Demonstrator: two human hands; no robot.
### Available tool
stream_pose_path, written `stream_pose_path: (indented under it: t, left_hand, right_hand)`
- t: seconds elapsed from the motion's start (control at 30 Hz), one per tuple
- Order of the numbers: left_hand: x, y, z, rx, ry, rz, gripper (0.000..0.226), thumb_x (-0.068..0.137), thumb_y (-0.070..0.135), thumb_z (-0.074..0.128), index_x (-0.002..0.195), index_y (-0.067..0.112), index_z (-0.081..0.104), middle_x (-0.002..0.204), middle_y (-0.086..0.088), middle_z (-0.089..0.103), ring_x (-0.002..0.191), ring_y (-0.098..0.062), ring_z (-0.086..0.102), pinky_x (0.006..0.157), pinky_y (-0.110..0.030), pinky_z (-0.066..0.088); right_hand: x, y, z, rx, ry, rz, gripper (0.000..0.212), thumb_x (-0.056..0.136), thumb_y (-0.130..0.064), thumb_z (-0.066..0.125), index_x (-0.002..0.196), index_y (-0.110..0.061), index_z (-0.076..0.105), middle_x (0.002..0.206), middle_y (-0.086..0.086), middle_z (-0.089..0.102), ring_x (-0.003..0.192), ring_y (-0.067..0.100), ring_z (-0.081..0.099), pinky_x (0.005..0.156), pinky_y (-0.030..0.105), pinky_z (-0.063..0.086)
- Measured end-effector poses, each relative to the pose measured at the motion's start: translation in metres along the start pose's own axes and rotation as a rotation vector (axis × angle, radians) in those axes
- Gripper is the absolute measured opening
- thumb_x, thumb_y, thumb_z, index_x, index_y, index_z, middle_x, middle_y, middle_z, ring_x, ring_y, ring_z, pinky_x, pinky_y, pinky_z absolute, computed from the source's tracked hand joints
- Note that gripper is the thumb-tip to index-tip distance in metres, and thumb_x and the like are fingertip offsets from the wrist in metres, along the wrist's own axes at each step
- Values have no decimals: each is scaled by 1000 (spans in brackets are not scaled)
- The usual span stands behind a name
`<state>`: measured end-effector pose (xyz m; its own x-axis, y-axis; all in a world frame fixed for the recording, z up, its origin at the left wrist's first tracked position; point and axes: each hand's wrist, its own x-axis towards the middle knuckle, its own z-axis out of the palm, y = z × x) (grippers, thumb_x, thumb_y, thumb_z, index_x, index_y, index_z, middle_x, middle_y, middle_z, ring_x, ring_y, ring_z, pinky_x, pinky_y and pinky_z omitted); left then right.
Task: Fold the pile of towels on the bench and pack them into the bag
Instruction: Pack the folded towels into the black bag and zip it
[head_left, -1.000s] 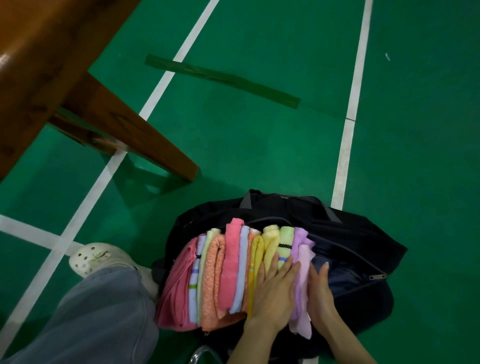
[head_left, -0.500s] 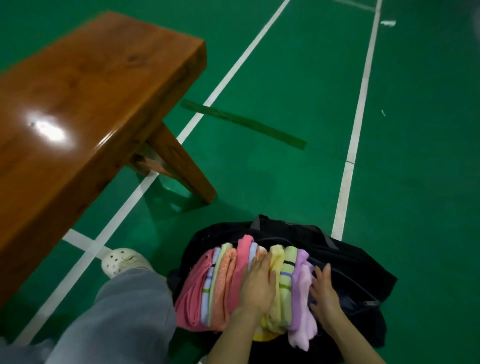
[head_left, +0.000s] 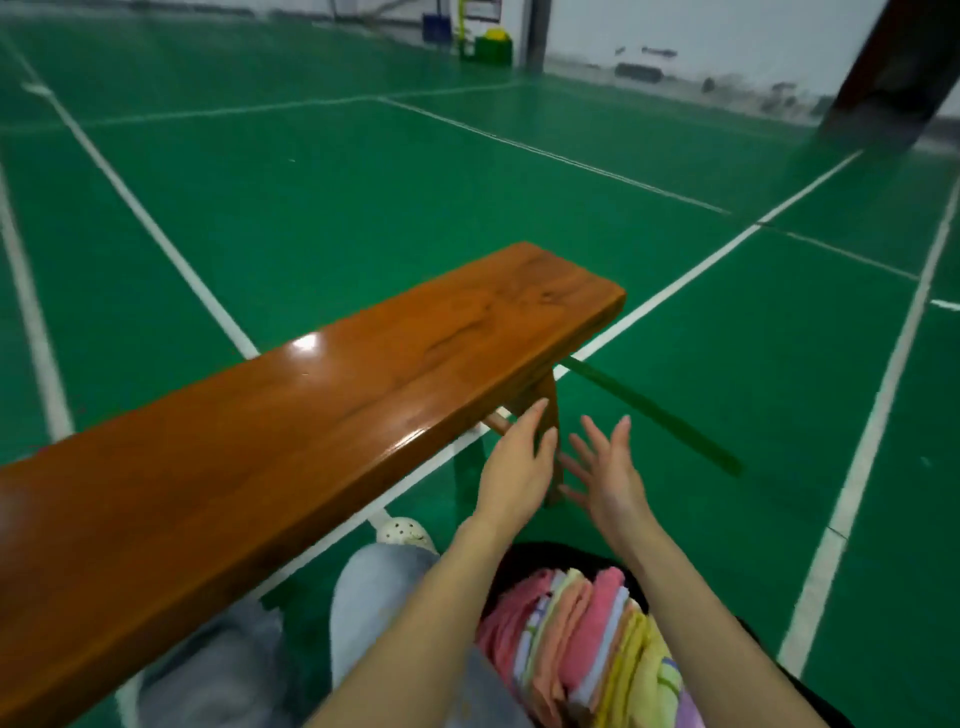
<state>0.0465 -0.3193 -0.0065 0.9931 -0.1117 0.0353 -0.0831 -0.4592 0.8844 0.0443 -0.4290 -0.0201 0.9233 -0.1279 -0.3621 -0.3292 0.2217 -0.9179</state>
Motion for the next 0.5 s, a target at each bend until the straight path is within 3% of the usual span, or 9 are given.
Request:
stream_pose_path:
  t: [0.13, 0.27, 0.5]
  left_hand:
    - [-27, 12, -119, 113, 231, 61, 45, 99, 30, 41, 143, 28, 33, 149, 8, 35, 136, -9, 33, 109, -31, 31]
    - [-79, 3, -239, 312, 438, 75, 43, 99, 28, 43, 141, 21, 40, 146, 3, 42, 133, -13, 39, 108, -26, 28]
    - [-214, -52, -367, 503, 630, -50, 37, 96, 23, 49, 132, 15, 50, 141, -1, 48, 135, -16, 37, 110, -29, 26]
  right_hand:
    - [-34, -32, 108, -69, -290, -80, 78, 80, -71, 13, 145, -31, 28, 152, 2, 31, 135, 24, 38, 111, 47, 28]
    - [-83, -27, 208, -173, -513, -133, 66, 89, -63, 10, 143, -33, 31, 152, 0, 30, 136, 24, 36, 112, 48, 24]
    - [-170, 41, 321, -291, -847, 27, 73, 86, -65, 13, 147, -26, 22, 155, 4, 22, 138, 29, 29, 110, 49, 24]
